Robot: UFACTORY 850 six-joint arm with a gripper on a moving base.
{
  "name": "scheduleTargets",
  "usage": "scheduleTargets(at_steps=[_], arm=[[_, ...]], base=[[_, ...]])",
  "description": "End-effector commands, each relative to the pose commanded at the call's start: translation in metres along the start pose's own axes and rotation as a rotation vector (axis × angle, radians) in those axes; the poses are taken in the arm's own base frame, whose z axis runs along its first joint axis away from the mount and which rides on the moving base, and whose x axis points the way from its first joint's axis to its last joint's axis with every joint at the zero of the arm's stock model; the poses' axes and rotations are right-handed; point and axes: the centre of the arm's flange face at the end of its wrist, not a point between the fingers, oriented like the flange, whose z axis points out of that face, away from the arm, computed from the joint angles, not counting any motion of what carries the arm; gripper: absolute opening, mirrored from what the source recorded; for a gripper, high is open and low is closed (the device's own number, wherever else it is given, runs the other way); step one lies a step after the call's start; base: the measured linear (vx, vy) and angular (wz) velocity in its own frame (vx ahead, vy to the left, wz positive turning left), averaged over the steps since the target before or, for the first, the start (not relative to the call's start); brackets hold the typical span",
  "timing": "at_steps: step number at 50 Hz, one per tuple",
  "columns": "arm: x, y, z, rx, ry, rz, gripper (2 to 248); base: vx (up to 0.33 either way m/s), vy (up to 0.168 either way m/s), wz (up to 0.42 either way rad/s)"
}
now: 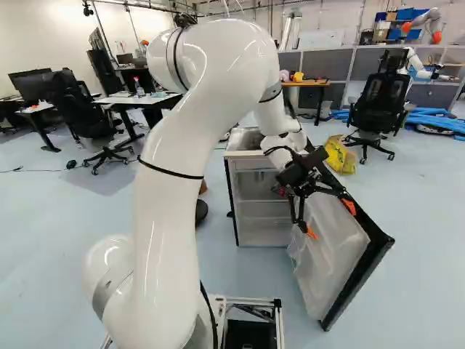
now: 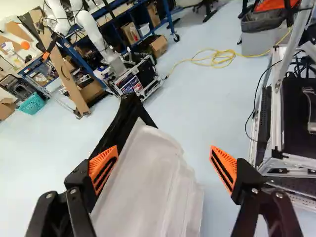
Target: Grab a drink from the fridge
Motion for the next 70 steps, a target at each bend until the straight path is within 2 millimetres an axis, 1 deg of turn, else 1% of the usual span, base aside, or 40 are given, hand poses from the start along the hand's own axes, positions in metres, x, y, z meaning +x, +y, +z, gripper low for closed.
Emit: scheduleTargets(at_steps=[3,12,20,48,70], arm=[[-0.001,-0.004,0.002,0.005,-0.011,0.004,247],[-0.003,-0.006,0.002,0.029,-0.037,-0.005,247],[-0.002,-0.004,0.003,0.057,-0.038,-0.023,247],[0.022,0.026,0.009,0.305,-0.016,-0.197,247],[0.041,0.057,0.005,0.532,-0.021,-0.347,247]], base=[[0.0,0.0,0.0],[0.0,0.0,0.0],[0.0,0.0,0.0],[0.0,0.0,0.0],[0.0,0.0,0.0]])
